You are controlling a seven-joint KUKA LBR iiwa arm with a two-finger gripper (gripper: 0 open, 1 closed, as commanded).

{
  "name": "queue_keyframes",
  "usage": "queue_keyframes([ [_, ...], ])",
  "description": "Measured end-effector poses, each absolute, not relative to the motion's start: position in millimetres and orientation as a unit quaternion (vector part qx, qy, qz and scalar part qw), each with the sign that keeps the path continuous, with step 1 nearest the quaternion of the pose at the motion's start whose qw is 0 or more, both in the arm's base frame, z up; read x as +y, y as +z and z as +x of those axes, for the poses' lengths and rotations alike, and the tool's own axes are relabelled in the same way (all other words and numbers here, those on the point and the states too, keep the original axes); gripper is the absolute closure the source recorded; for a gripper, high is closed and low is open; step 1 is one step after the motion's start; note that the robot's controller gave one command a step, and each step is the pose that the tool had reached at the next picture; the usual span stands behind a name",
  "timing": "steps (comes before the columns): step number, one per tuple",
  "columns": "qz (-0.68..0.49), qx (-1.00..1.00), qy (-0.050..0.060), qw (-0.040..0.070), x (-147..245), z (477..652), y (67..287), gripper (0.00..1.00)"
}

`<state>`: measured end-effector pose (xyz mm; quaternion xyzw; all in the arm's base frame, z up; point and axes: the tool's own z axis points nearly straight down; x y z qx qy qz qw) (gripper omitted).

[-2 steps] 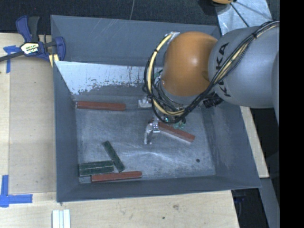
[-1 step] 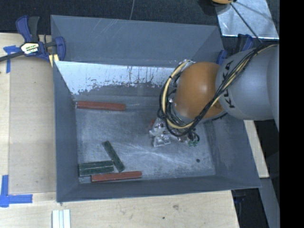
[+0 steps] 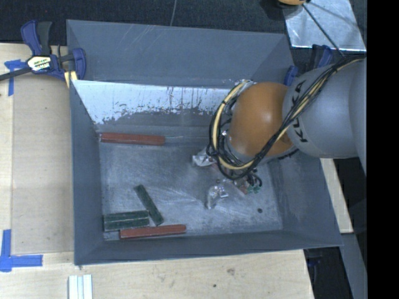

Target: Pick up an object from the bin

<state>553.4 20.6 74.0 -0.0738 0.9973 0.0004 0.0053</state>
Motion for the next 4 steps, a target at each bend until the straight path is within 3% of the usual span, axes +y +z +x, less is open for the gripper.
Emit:
queue_keyframes([
  [1, -0.073, 0.997, 0.001, 0.015, 21, 557.8, 77, 1.00],
  [2, -0.074, 0.997, 0.000, 0.006, 20, 553.7, 74, 0.00],
  [3, -0.073, 0.997, 0.000, 0.006, 20, 553.7, 74, 0.00],
  [4, -0.129, 0.992, 0.000, 0.002, -48, 571.7, 84, 1.00],
])
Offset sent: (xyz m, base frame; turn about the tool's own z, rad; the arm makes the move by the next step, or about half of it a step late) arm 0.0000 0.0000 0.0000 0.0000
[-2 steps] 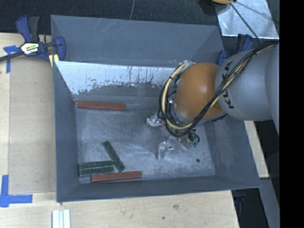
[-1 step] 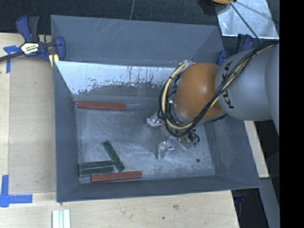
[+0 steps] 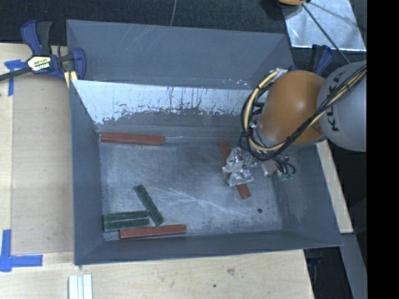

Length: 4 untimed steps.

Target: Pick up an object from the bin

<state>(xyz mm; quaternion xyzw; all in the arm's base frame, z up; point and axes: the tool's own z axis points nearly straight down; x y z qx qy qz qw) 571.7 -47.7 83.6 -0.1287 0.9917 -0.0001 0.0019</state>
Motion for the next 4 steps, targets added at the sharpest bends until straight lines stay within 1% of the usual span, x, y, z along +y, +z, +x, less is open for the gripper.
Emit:
queue_keyframes([
  [1, -0.128, 0.992, 0.000, 0.002, -48, 571.7, 84, 0.00],
  [2, -0.128, 0.992, 0.000, 0.002, -48, 571.7, 84, 0.00],
  [3, -0.204, 0.979, -0.002, 0.009, -104, 579.8, 77, 1.00],
  [4, -0.203, 0.979, -0.001, 0.002, -105, 576.3, 73, 0.00],
])
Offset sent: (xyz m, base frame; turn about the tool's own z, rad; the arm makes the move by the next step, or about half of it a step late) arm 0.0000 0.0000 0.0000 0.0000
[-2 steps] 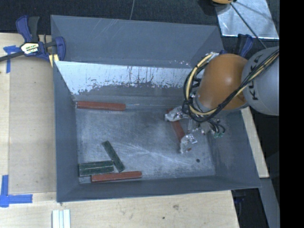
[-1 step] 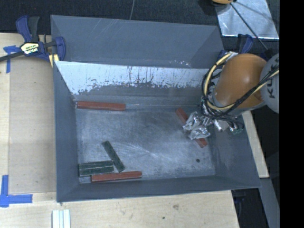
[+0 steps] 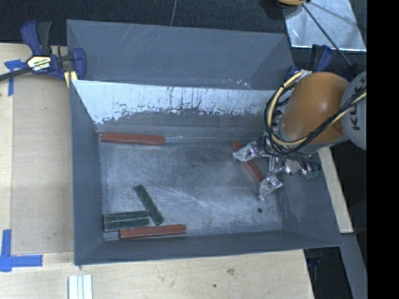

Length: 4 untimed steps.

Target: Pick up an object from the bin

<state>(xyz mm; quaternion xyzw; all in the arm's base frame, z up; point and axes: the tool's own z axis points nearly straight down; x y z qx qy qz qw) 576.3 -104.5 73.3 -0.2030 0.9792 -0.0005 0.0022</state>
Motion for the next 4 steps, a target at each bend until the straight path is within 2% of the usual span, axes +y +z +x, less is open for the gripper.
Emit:
queue_keyframes([
  [1, -0.203, 0.979, 0.000, 0.002, -104, 576.4, 73, 0.00],
  [2, -0.272, 0.962, 0.017, -0.011, -128, 616.5, 73, 1.00],
  [3, -0.271, 0.962, 0.013, 0.004, -126, 622.8, 75, 0.00],
  [4, -0.269, 0.963, 0.013, 0.004, -127, 622.6, 76, 0.00],
])
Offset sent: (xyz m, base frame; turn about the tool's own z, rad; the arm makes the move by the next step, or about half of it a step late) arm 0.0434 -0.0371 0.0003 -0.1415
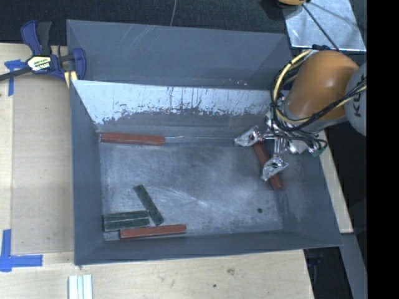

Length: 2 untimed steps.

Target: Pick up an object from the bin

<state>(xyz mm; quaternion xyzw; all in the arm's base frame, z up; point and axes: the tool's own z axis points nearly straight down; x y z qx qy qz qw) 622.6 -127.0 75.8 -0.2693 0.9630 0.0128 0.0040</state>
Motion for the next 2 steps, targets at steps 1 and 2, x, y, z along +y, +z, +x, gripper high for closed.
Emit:
queue_keyframes([
  [1, -0.366, 0.931, 0.009, 0.004, -135, 616.1, 100, 0.00],
  [2, -0.427, 0.904, -0.001, 0.005, -152, 620.0, 125, 0.00],
])
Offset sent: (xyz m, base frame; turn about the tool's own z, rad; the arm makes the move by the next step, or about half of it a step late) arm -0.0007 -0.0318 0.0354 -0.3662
